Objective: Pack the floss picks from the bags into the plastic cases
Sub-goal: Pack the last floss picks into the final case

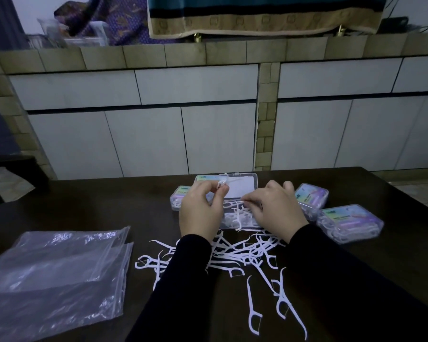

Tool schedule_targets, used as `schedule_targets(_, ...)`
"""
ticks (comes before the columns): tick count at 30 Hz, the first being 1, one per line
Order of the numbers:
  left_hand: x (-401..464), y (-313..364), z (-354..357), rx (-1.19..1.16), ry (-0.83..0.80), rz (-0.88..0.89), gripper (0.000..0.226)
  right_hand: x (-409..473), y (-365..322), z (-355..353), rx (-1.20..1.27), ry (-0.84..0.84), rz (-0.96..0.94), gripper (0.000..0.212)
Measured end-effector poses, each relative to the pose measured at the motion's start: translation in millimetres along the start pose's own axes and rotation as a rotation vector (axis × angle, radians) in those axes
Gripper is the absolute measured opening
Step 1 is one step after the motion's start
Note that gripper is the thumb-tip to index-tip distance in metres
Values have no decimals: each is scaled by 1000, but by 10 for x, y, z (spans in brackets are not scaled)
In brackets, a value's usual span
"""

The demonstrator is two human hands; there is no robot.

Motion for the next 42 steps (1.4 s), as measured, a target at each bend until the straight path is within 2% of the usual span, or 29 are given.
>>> schedule_targets(7,4,-21,30,156,-121,40,18,-29,155,28,217,-23,131,35)
schedule_targets(13,33,-55,42,391,-239,77,25,-91,234,10,210,-280,111,65)
schedule_targets(16,26,-19,78,436,-319,124,24,-114,226,-20,222,-329,102,69)
schedule_targets(18,20,-10,100,465,-383,86,32,-128,217,-18,252,-339,95,68)
schedule_targets(22,25,-34,68,380,-424,-14,52,-137,213,-21,271,-350,95,63)
schedule_targets(28,40,4,-62,166,-403,-46,31,-132,257,36,259,-363,127,66)
schedule_targets(30,-4,67,-62,136,-507,-19,37,-137,258,43,268,-362,134,66)
schedule_targets(32,-50,109,-16,226,-634,3,41,-138,261,40,279,-361,139,65)
schedule_targets(34,-65,125,12,251,-682,-7,33,-136,266,38,282,-367,145,62)
schedule_targets(38,-28,112,-47,203,-637,-36,18,-124,269,45,275,-372,145,63)
schedule_targets(42,24,86,-126,216,-559,-98,23,-119,261,2,264,-376,126,64)
Point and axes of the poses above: each hand's wrist, its own x-axis towards the middle knuckle, its own z-axis out of the palm, y = z × x, the point moved 2 cm from there along x, towards the middle knuckle, and after that the axes turned 2 degrees about -y, right-handed, at the moved point
